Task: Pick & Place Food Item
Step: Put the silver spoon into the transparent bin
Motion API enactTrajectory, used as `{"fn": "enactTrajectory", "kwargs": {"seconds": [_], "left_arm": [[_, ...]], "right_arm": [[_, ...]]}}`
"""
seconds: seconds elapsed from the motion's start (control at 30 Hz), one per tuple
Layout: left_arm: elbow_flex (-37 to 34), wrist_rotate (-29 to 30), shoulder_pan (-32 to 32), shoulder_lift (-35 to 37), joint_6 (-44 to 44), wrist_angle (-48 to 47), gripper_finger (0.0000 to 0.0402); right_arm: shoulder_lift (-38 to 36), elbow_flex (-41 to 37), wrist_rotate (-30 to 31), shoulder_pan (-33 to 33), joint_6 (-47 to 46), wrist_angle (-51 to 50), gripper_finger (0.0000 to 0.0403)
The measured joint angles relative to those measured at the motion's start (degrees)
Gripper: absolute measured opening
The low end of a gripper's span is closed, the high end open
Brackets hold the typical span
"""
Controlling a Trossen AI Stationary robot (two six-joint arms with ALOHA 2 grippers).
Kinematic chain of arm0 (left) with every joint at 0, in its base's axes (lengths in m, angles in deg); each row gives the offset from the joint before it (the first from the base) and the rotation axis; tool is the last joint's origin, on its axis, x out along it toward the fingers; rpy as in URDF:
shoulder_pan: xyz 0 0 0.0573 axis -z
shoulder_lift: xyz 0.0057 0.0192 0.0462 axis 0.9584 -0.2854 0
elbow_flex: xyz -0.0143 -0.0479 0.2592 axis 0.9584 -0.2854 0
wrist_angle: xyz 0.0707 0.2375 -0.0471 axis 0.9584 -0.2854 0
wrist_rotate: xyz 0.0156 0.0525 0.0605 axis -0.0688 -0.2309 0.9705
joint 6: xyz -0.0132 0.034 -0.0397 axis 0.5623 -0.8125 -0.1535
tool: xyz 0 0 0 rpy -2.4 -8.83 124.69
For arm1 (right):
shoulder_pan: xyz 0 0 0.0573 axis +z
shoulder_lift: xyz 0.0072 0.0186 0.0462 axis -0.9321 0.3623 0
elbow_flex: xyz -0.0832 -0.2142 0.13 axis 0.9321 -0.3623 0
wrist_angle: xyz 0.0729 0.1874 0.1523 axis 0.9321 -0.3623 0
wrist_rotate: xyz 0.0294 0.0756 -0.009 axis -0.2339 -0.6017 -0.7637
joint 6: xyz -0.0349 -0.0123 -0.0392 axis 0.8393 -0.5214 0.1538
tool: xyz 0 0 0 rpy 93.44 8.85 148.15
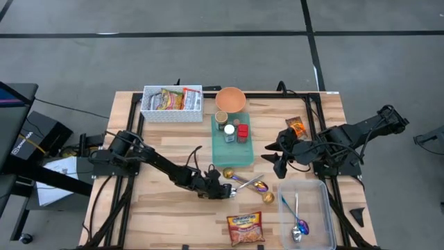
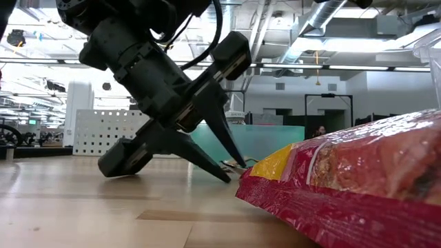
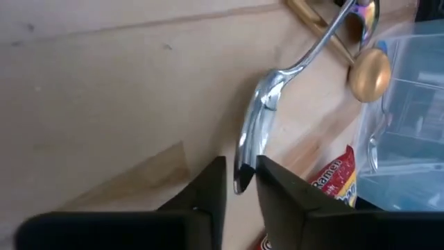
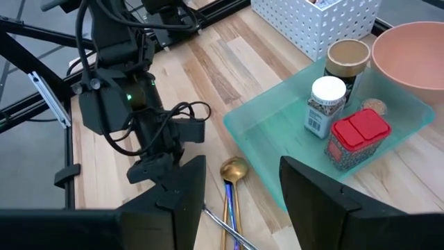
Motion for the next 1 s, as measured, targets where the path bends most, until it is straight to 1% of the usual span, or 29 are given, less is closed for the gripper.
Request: {"fn": "enactTrajectory", "kwargs": {"seconds": [0.13,0.17,0.37,0.53,0.63,0.7,0.77,0.83,0.93,1.0], "left_arm": [[-0.03,0.74,0.17,0.0,0.13,-0.68,0.0016],[-0.11,0.96,0.18,0.11,0.13,-0.49,0.001],[-0.32,1.07,1.58,1.72,-0.31,-0.95,0.0004],[-0.52,0.95,3.06,6.69,-4.17,-3.17,0.0002],[-0.37,1.13,3.73,10.85,-6.19,-7.11,0.0002],[-0.37,2.1,4.26,13.54,-7.15,-12.07,0.0001],[-0.37,2.85,4.68,16.01,-8.2,-15.5,0.0001],[-0.37,4.13,5.23,18.65,-10.25,-19.73,0.0001],[-0.37,7.09,5.65,22.0,-15.61,-23.14,0.0001],[-0.33,9.21,5.58,24.19,-20.86,-24.05,0.0001]], "right_arm": [[0.0,0.0,0.0,0.0,-0.02,-0.1,0.018],[0.0,0.0,0.02,0.0,-0.02,-0.07,0.018],[0.0,0.01,0.02,0.0,-0.04,0.08,0.018],[0.0,0.01,0.02,0.0,1.29,1.18,0.018],[0.0,0.0,-0.03,-0.43,2.83,3.66,0.018],[0.0,0.02,-0.37,-0.67,4.97,5.51,0.018],[0.0,0.01,-1.6,-1.18,7.36,7.56,0.018],[0.0,0.01,-4.11,-1.95,9.8,8.98,0.018],[0.01,0.0,-9.37,-3.54,14.09,10.12,0.018],[0.21,0.02,-13.5,-4.89,17.17,10.45,0.018]]}}
